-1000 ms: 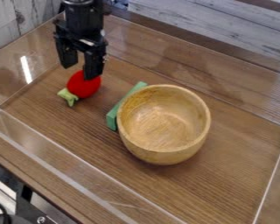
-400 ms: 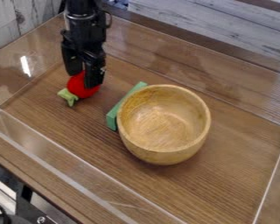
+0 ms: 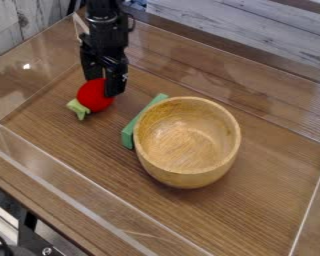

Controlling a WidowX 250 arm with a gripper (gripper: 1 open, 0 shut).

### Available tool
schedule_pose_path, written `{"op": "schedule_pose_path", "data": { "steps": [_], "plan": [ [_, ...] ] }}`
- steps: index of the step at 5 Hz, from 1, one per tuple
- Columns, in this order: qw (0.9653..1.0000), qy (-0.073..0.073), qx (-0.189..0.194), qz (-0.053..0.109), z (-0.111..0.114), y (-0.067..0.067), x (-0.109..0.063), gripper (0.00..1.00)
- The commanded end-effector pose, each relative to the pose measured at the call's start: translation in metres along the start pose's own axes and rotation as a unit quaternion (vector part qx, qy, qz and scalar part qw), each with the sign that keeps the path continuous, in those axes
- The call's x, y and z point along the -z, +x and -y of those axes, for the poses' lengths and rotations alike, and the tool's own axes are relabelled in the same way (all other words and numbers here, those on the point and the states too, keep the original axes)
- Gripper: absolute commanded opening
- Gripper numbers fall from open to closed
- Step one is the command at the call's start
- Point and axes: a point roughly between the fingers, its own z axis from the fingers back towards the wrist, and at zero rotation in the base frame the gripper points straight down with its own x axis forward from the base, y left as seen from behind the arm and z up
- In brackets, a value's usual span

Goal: Move the red object to the right side of the table

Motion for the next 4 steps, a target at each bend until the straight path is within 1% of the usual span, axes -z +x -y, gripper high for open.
{"op": "schedule_pose_path", "data": {
  "steps": [1, 2, 3, 4],
  "plan": [
    [0.9996, 0.016, -0.008, 0.02, -0.024, 0.011, -0.01, 1.0],
    [0.9997, 0.006, -0.014, 0.02, -0.021, 0.006, -0.009, 0.0],
    [0.9994, -0.012, -0.025, 0.02, -0.018, 0.001, -0.008, 1.0],
    [0.9989, -0.029, -0.03, 0.02, -0.03, 0.002, -0.007, 1.0]
  ]
}}
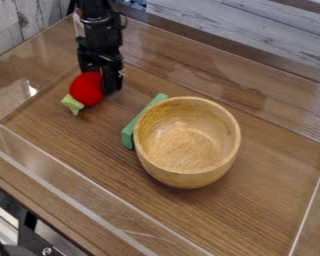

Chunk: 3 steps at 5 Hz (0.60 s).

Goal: Move the red object to the right side of the table

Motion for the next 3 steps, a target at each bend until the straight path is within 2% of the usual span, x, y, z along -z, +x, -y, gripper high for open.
{"op": "schedule_pose_path", "data": {
  "steps": [1, 2, 3],
  "plan": [
    [0.9997, 0.013, 0.0, 0.022, -0.0179, 0.008, -0.0171, 0.0],
    [0.9995, 0.006, -0.022, 0.022, -0.0167, 0.0084, -0.0146, 1.0],
    [0.9989, 0.002, -0.043, 0.02, -0.0159, 0.0083, -0.012, 1.0]
  ]
}}
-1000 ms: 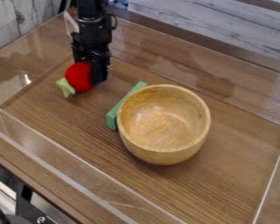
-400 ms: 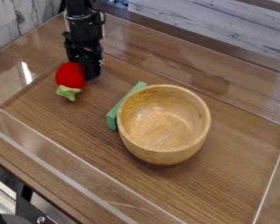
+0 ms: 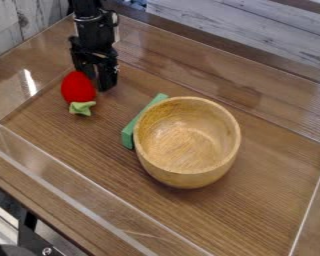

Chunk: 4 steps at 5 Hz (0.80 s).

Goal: Move the red object to the right side of the table

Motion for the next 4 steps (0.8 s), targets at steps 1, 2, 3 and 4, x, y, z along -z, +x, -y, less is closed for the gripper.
{"op": "schedule_pose_path", "data": {
  "steps": [1, 2, 3, 4],
  "plan": [
    [0.9996, 0.011, -0.019, 0.018, -0.005, 0.005, -0.013, 0.0],
    [0.9962, 0.023, -0.07, 0.047, -0.009, 0.003, -0.029, 0.0],
    [0.9915, 0.032, -0.102, 0.075, -0.011, 0.005, -0.064, 0.0],
    [0.9841, 0.043, -0.134, 0.109, -0.009, 0.006, -0.107, 0.0]
  ]
}}
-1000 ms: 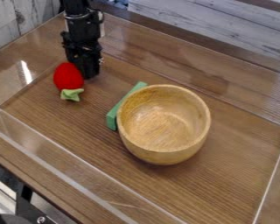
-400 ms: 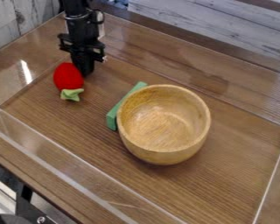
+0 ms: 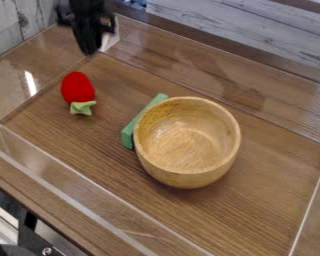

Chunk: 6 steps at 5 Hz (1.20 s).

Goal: Move the red object to the right side of the table

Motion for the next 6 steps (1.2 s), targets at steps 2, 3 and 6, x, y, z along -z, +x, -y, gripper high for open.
{"op": "schedule_pose_path", "data": {
  "steps": [2, 3, 6],
  "plan": [
    [0.998, 0.002, 0.028, 0.056, 0.031, -0.024, -0.04, 0.0],
    [0.9969, -0.005, 0.057, 0.055, 0.056, -0.035, -0.033, 0.0],
    [0.9936, -0.008, 0.105, 0.041, 0.075, -0.056, -0.01, 1.0]
  ]
}}
